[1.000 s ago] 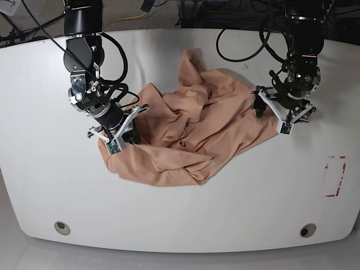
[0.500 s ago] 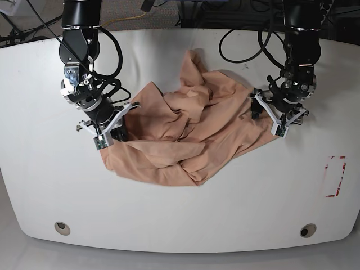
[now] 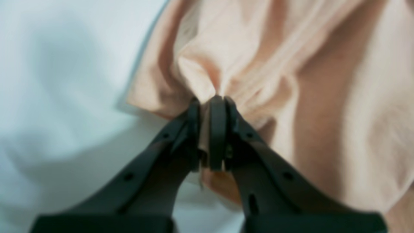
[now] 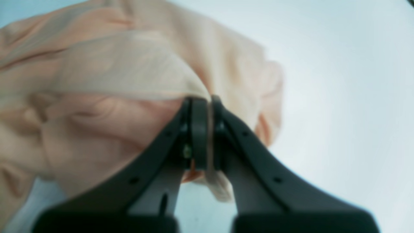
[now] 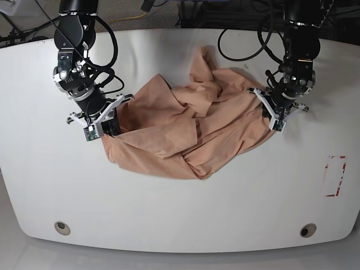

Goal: Fold the T-shirt properly
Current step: 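Lower the left gripper to the shirt's opposite side and grasp it, then lift the shirt with both grippers and shake it open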

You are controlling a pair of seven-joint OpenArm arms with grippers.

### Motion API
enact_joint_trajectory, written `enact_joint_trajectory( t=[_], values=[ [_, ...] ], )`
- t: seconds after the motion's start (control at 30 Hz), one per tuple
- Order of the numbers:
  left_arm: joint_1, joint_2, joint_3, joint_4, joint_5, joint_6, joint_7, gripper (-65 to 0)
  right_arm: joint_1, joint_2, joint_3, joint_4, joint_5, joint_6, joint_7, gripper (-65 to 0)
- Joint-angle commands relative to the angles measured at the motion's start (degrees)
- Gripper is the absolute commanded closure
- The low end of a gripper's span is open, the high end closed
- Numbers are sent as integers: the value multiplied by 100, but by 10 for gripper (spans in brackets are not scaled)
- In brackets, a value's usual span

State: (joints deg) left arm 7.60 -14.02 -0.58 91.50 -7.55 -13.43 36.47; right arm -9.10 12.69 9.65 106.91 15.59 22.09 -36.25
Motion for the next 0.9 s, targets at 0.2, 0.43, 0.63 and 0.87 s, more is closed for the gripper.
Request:
enact_joint_trajectory(
  t=[0.2, 0.43, 0.63, 0.87],
  values=[
    [458, -413, -175, 1535, -14, 2, -91, -4, 9, 63, 270, 416, 54, 11, 174, 0],
    [467, -422, -650, 1834, -23, 2, -91, -4, 449, 89, 270, 258, 54, 11, 157, 0],
    [142, -440, -711, 1957, -14, 2, -91, -4, 967, 239, 217, 144, 54, 11, 148, 0],
    [-518, -721, -711, 1975, -23, -6, 358, -4, 1882, 503, 209, -656, 89, 11, 148, 0]
  ],
)
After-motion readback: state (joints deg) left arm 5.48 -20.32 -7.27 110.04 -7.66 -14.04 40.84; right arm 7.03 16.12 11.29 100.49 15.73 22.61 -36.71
